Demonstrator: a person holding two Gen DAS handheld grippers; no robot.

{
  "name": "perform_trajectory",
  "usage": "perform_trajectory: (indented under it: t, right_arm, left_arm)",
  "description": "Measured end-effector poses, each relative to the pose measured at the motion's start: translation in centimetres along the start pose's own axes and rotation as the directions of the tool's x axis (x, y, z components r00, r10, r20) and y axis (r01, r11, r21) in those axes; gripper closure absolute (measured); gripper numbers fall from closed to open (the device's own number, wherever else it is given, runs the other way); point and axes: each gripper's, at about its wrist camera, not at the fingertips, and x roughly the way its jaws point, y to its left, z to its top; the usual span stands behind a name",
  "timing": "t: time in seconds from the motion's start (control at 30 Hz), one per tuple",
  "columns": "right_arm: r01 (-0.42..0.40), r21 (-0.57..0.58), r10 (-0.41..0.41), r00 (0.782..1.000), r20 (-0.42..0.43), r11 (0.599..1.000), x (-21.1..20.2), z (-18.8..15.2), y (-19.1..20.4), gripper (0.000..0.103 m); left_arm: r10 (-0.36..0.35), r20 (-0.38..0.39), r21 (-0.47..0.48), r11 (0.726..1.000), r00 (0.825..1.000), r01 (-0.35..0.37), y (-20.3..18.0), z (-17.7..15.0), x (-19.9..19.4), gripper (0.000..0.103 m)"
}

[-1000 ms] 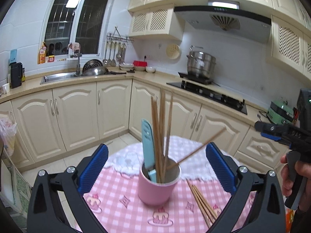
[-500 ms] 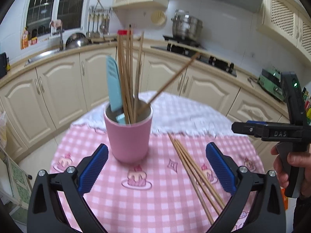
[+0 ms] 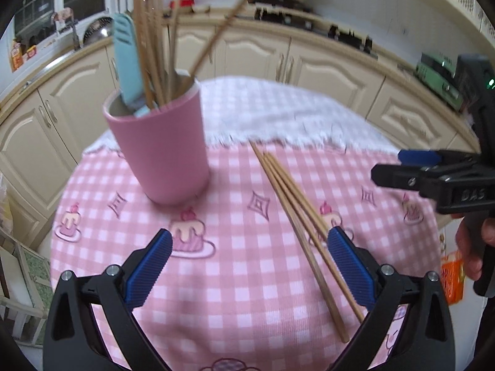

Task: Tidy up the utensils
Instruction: 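Move both tools back down to the remaining chopsticks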

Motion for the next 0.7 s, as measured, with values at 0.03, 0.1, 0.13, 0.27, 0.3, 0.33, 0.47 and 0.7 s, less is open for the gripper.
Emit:
perform_trajectory:
  t: [0.03,0.1,0.13,0.27,0.3,0.33,0.47,0.7]
  right_arm:
    - [0.003,0.003,-0.003,1.0,-0.007,1.0,0.1,-0.2,-0.3,0.006]
    - [0.008,0.008,-0.008,1.0,-0.022,1.0,0.4,-0.5,-0.8,0.006]
    - [0.012,0.007,-0.012,1.0,-0.029,1.0,0.5,-0.6,-0.9,0.006]
    - [0.021,-0.004,-0.021,0.998,-0.064,1.0,1.4,-1.1,-1.2,0.006]
    - [0.02,-0.009,-0.021,0.997,-0.07,1.0,1.6,-1.2,-1.2,0.006]
    - [0.021,-0.018,-0.022,0.997,-0.078,1.0,1.8,-1.2,-1.0,0.006]
    - [0.028,-0.052,-0.033,0.994,-0.101,0.998,2.6,-1.3,-0.5,0.006]
    - [0.046,-0.108,-0.062,0.987,-0.147,0.993,4.8,-1.5,1.0,0.006]
  left_arm:
    - [0.0,-0.014,0.002,1.0,1.0,0.0,-0.1,0.0,0.4,0.005]
    - [-0.003,-0.047,0.008,1.0,0.999,0.004,-0.4,-0.1,1.3,0.005]
    - [-0.001,-0.058,0.011,1.0,0.998,0.001,-0.6,-0.2,1.7,0.005]
    - [0.014,-0.114,0.032,0.999,0.993,-0.01,-1.4,-0.3,3.5,0.005]
    - [0.019,-0.121,0.036,0.999,0.992,-0.015,-1.5,-0.3,3.8,0.005]
    - [0.025,-0.131,0.041,0.999,0.991,-0.02,-1.7,-0.3,4.3,0.005]
    - [0.054,-0.153,0.059,0.997,0.987,-0.045,-1.9,-0.6,5.6,0.005]
    - [0.093,-0.142,0.071,0.994,0.986,-0.083,-1.2,-0.5,5.8,0.005]
